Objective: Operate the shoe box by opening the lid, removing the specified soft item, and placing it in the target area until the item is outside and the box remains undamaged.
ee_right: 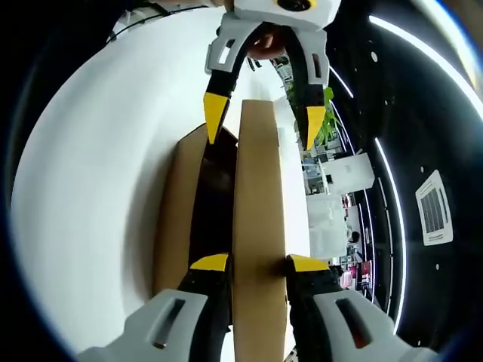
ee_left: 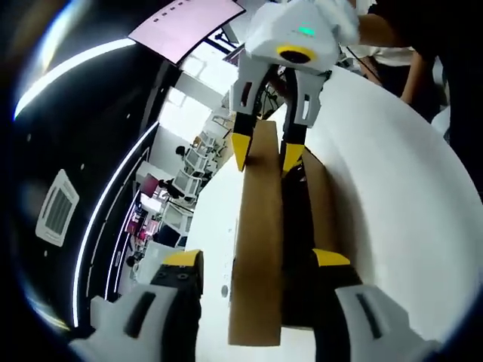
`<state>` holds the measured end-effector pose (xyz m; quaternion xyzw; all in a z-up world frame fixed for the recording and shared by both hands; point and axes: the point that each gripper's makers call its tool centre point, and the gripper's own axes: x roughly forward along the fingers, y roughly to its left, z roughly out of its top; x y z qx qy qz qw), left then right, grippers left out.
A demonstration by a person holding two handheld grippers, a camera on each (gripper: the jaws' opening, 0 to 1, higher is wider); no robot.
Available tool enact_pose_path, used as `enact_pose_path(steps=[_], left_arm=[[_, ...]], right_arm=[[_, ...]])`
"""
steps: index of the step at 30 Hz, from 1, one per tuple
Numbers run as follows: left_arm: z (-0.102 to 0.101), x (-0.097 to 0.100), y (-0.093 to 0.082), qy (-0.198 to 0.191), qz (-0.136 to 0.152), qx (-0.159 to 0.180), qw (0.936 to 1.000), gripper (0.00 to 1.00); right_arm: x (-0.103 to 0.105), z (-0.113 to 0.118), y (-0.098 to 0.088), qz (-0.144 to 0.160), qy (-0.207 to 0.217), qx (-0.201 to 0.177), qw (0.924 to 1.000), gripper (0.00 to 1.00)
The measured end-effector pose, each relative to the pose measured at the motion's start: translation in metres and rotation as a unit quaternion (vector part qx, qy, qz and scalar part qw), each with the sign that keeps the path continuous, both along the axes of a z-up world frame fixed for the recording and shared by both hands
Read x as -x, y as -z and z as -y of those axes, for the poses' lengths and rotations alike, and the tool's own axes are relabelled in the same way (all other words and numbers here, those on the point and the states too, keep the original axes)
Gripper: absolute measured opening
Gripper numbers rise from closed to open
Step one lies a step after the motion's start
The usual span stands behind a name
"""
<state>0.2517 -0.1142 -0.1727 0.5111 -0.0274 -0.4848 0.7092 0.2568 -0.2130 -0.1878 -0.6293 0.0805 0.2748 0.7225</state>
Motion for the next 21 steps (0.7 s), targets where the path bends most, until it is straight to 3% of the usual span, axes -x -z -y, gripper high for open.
enact_pose_path(steps=[3,10,21], left_arm=[[-0.005,0.012,-0.001,0.006,-0.020,0.011,0.9997,0.56],[-0.020,0.032,0.001,0.008,-0.034,0.007,0.9994,0.51],[-0.035,0.041,0.044,0.007,-0.066,-0.042,0.9969,0.52]], right_arm=[[0.001,0.000,0.001,0.000,0.000,0.000,1.0000,0.28],[0.001,0.000,0.001,0.000,0.001,0.000,1.0000,0.28],[0.000,0.000,0.000,-0.001,0.005,0.004,1.0000,0.28]])
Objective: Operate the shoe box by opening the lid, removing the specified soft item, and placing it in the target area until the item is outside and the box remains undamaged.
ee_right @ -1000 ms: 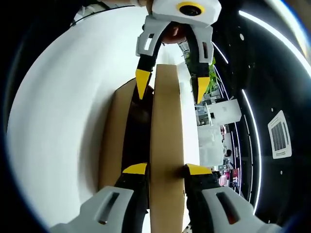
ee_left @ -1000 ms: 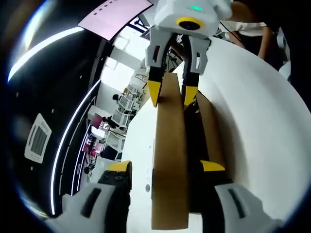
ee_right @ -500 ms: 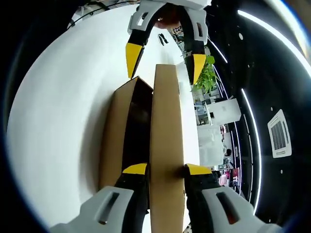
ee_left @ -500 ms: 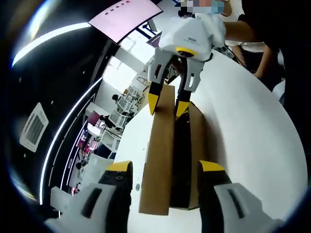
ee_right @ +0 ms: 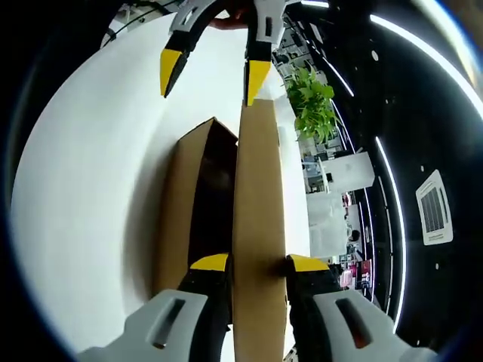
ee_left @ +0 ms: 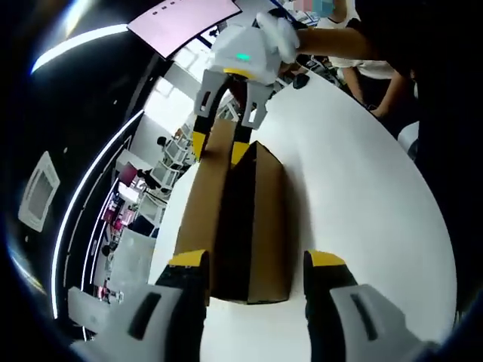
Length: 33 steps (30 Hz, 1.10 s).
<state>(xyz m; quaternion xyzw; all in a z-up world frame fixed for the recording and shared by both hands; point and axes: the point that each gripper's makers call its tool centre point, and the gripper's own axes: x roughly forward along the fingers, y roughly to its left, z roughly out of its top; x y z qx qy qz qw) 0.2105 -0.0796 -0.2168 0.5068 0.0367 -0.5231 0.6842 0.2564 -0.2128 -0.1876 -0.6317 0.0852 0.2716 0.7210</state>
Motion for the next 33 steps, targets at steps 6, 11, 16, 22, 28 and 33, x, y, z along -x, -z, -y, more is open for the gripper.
enact_pose_path(steps=[6,11,16,22,28,33], left_arm=[[-0.003,-0.011,0.019,-0.008,-0.010,-0.010,0.9999,0.51],[-0.010,-0.026,0.039,-0.024,0.002,-0.042,0.9988,0.49],[-0.006,-0.033,0.045,-0.027,0.002,-0.046,0.9985,0.48],[-0.004,-0.043,0.056,-0.036,0.006,-0.068,0.9970,0.41],[-0.006,-0.050,0.058,-0.039,0.017,-0.075,0.9963,0.34],[-0.014,-0.057,0.060,-0.049,0.068,-0.112,0.9901,0.28]], right_arm=[[0.000,0.001,0.000,-0.001,0.002,0.001,1.0000,0.28],[-0.001,0.002,0.000,0.000,0.002,0.000,1.0000,0.28],[-0.001,0.002,0.001,0.000,0.002,0.002,1.0000,0.28],[-0.001,0.002,0.000,0.000,0.003,0.003,1.0000,0.28],[-0.001,0.000,0.002,-0.002,0.004,0.007,1.0000,0.28],[-0.003,0.000,-0.001,-0.003,0.011,0.005,0.9999,0.28]])
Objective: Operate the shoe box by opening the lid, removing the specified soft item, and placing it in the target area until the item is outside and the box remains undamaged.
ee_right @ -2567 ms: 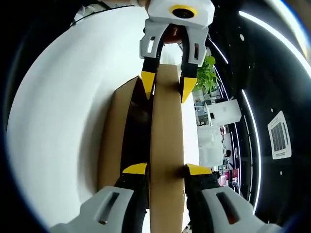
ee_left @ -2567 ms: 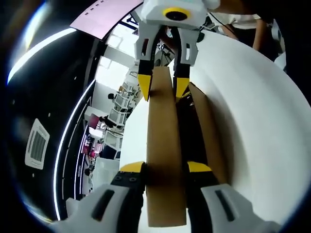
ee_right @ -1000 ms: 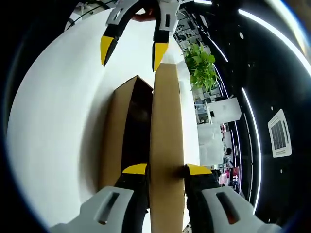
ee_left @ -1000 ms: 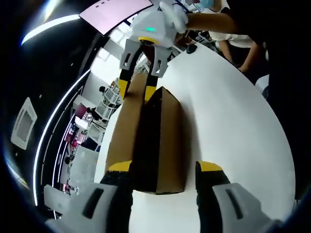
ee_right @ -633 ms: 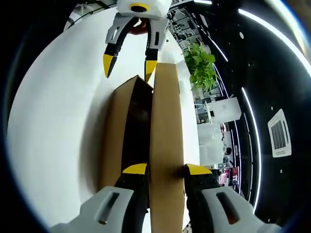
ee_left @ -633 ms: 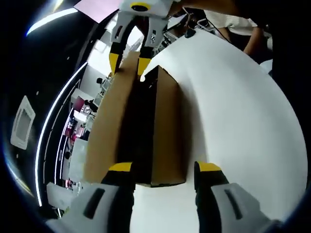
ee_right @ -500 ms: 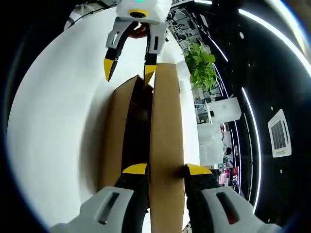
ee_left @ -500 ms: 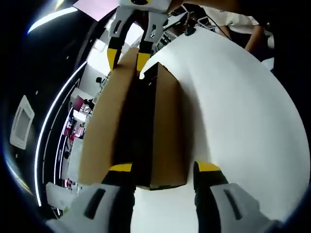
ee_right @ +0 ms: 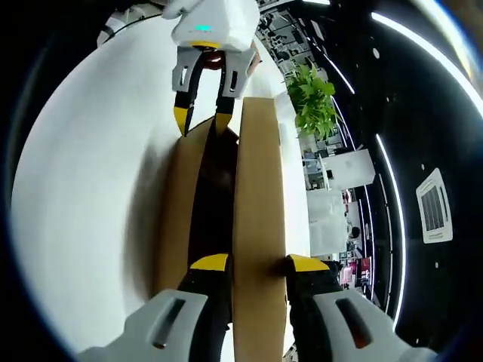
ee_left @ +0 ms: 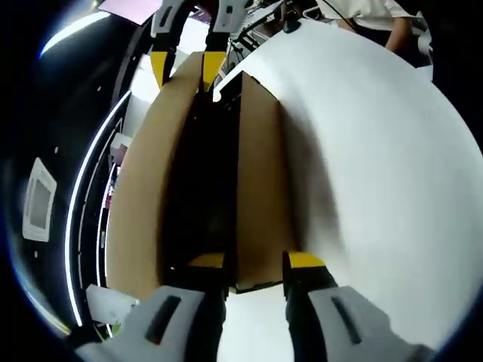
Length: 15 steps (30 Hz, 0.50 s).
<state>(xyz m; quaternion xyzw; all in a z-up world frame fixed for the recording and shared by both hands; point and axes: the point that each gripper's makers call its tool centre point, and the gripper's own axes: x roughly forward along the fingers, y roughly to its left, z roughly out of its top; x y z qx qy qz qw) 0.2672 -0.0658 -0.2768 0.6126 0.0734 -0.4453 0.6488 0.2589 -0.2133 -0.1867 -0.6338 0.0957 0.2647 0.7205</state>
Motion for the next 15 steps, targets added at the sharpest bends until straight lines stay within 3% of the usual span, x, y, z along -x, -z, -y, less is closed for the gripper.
enact_pose_path(steps=[3,6,15], left_arm=[[0.006,-0.002,0.002,-0.002,-0.015,0.018,0.9997,0.29],[0.003,-0.012,0.004,-0.008,-0.004,0.012,0.9999,0.29],[0.006,-0.008,0.008,-0.006,-0.035,0.019,0.9992,0.24]], right_arm=[[0.000,0.000,0.001,-0.001,0.002,0.005,1.0000,0.28],[0.000,0.000,0.001,-0.002,0.003,0.006,1.0000,0.28],[-0.001,0.002,0.000,-0.004,0.005,0.010,0.9999,0.28]])
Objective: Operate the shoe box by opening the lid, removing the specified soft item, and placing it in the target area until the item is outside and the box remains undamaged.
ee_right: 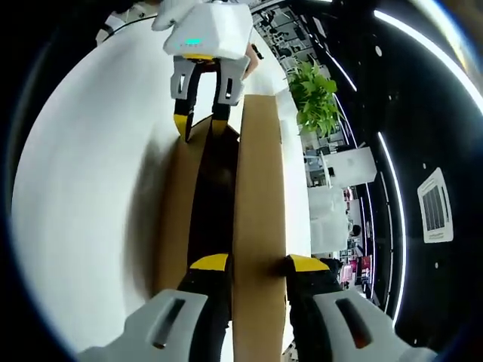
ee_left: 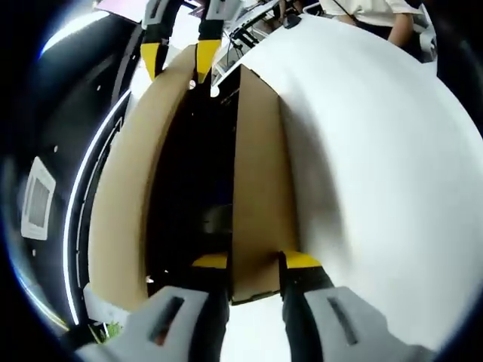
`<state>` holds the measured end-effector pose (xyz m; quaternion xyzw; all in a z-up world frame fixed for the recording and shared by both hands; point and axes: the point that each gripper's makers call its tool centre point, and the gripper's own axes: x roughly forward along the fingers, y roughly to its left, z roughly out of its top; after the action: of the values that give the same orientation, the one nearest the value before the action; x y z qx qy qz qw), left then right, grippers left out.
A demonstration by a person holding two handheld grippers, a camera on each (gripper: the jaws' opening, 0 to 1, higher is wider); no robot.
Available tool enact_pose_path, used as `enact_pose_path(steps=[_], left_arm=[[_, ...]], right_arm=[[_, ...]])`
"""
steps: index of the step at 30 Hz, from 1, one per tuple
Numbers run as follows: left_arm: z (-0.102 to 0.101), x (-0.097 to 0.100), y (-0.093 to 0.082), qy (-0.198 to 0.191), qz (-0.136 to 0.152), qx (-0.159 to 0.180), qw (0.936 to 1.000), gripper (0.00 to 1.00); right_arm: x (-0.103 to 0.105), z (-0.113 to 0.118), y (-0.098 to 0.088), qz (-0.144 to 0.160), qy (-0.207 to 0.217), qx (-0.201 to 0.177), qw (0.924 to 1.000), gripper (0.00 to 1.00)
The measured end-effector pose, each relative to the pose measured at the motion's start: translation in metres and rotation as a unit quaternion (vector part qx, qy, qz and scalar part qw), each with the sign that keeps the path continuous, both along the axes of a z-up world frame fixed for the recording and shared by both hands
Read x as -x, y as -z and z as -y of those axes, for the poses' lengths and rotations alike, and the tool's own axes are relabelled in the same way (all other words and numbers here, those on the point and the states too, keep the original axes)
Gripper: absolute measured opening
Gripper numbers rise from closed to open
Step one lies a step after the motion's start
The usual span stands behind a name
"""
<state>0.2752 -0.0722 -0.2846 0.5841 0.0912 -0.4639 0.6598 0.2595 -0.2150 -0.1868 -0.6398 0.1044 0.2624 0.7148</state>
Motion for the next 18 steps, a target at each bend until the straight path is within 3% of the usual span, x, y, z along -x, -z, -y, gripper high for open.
enact_pose_path(steps=[14,17,18], left_arm=[[0.0010,0.0037,0.0007,0.029,-0.055,-0.040,0.9972,0.16],[0.0007,0.0057,0.0013,0.043,-0.079,-0.050,0.9947,0.14],[0.0014,0.0070,0.0017,0.073,-0.085,-0.072,0.9911,0.14]], right_arm=[[-0.0011,0.0018,-0.0020,-0.002,0.017,0.006,0.9998,0.28],[-0.0022,0.0008,-0.0037,-0.002,0.021,0.007,0.9998,0.28],[-0.0032,0.0010,-0.0055,-0.001,0.026,0.007,0.9996,0.28]])
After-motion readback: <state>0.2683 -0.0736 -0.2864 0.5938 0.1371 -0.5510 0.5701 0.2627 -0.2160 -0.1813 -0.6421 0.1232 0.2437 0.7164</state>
